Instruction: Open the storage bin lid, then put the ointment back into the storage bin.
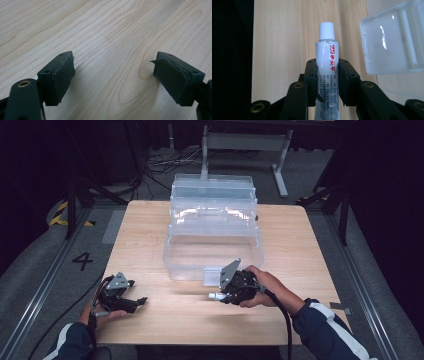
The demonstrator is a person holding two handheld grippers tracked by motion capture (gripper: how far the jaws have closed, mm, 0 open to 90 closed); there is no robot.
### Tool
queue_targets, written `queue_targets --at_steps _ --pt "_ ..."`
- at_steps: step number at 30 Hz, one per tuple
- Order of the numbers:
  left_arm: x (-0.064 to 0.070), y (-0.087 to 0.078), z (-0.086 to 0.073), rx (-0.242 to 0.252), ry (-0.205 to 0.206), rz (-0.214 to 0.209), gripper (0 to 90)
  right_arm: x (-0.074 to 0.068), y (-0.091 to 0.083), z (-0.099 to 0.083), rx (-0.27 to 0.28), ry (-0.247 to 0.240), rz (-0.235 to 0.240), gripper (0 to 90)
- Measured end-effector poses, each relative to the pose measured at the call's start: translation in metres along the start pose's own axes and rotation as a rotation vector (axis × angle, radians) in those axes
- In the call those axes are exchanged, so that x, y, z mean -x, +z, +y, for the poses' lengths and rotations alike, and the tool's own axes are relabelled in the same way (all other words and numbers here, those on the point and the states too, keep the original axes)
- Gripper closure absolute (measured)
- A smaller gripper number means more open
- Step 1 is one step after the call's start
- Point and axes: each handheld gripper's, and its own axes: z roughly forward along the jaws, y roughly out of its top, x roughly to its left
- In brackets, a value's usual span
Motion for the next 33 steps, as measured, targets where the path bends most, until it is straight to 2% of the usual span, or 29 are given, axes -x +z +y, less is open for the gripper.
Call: queue_targets --at_steps 10,14,21,33 --pt "0.000 0.000 0.000 0.001 0.001 0.001 17.3 0.006 -0.013 -0.008 0.029 0.007 -0.019 71.8" --pt "0.000 0.000 0.000 0.000 0.001 0.001 17.3 0.007 -0.024 -0.010 0.045 0.013 -0.038 71.8" --pt "0.000 0.000 0.000 0.001 -0.001 -0.001 17.1 0.007 -0.039 -0.013 0.052 0.027 -0.066 71.8" --pt "0.001 -0.001 0.000 -0.005 -0.007 0.001 17.3 0.011 -0.058 -0.012 0.058 0.020 -0.107 71.7"
